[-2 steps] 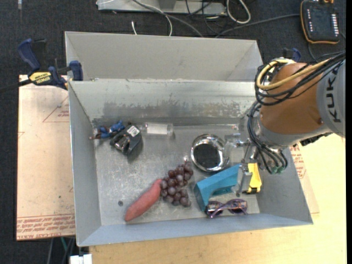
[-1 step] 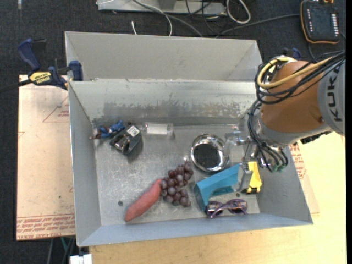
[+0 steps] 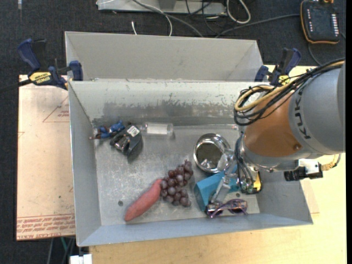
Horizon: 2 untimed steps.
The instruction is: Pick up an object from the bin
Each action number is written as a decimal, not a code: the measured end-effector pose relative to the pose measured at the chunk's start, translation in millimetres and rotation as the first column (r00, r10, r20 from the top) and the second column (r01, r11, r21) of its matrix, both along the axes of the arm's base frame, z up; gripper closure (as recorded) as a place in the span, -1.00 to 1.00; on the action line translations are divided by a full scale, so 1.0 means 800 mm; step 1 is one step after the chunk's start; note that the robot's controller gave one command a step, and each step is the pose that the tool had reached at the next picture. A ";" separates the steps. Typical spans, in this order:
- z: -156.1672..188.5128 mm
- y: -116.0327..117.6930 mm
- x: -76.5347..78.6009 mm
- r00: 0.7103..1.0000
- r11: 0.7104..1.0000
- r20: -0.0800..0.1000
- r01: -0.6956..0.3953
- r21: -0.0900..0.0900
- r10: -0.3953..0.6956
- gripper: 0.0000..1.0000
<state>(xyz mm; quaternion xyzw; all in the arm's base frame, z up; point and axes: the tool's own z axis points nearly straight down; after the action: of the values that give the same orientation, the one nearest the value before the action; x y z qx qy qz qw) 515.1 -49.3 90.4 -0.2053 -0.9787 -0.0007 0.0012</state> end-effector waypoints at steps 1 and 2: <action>0.001 0.004 0.020 0.968 0.968 0.015 -0.252 -0.003 0.252 1.00; 0.001 0.004 0.020 0.968 0.968 0.015 -0.252 -0.003 0.252 1.00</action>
Offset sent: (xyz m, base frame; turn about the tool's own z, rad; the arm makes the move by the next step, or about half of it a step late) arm 0.0000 0.0000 0.0000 0.0000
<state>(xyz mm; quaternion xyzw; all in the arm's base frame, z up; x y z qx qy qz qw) 531.2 -46.4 91.1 -0.0793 -0.9968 -0.0015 -0.0063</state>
